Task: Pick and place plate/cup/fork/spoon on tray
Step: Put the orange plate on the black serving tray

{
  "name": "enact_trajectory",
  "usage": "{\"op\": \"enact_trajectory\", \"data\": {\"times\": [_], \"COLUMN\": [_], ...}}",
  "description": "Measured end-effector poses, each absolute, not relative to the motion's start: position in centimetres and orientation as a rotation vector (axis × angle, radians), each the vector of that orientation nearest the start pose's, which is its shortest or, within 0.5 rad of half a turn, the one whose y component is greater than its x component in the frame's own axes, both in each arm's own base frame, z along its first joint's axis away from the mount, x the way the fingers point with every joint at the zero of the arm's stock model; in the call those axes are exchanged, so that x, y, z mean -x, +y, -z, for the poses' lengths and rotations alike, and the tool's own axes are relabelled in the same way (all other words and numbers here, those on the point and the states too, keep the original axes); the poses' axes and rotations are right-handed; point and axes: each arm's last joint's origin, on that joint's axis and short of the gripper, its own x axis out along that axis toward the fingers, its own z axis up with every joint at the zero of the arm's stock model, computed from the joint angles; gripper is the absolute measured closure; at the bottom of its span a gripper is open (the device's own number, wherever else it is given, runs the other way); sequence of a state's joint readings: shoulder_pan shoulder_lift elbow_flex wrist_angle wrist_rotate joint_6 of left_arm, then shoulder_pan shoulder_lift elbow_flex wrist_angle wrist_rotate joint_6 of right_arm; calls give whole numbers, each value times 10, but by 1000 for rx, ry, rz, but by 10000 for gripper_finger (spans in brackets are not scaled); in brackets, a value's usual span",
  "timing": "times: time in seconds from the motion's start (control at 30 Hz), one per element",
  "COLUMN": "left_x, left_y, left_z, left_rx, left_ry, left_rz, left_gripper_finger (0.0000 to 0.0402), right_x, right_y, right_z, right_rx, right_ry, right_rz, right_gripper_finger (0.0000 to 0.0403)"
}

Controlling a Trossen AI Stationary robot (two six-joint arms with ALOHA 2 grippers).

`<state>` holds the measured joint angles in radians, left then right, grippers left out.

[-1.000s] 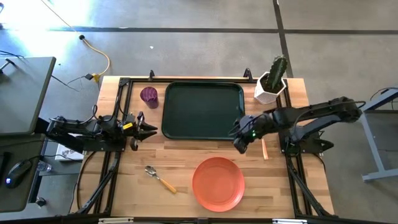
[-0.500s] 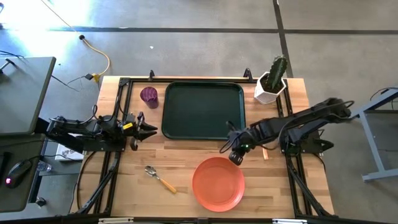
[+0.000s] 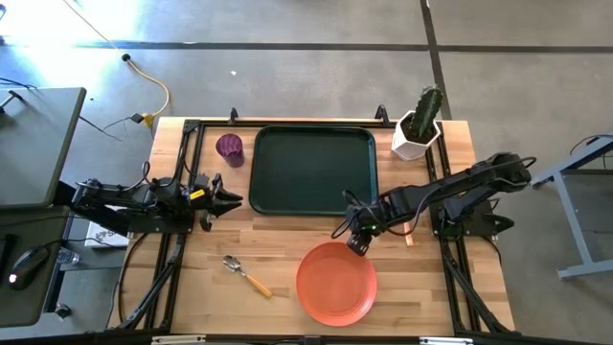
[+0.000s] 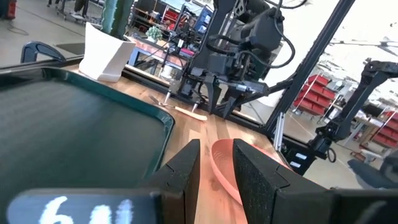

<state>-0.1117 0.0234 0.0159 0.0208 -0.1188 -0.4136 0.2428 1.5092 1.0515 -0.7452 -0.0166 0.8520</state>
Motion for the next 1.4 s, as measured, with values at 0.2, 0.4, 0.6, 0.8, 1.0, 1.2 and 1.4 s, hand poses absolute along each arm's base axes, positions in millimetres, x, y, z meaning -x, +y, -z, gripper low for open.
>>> {"op": "enact_trajectory", "data": {"times": [0.2,0.4,0.6,0.8,1.0,1.2,1.4], "left_x": [-98,-98,-98,-98,-98,-98,-98], "left_y": [-8,-8,-8,-8,-8,-8,-8], "left_z": [-169,-169,-169,-169,-169,-169,-169], "left_rx": [445,445,445,445,444,444,444], "left_ry": [-15,-15,-14,-14,-13,-14,-14], "left_rz": [-4,-4,-4,-4,-4,-4,-4], "left_gripper_finger": [316,316,316,316,316,316,316], "right_x": [-282,-290,-297,-303,-307,-308,-309], "right_y": [71,74,76,79,80,80,80], "right_z": [-214,-200,-186,-173,-161,-153,-153], "right_rx": [-601,-581,-590,-591,-586,-581,-599], "right_ry": [1230,1263,1302,1334,1356,1381,1375], "right_rz": [272,242,232,201,213,227,240], "right_gripper_finger": [192,189,199,210,223,257,324]}}
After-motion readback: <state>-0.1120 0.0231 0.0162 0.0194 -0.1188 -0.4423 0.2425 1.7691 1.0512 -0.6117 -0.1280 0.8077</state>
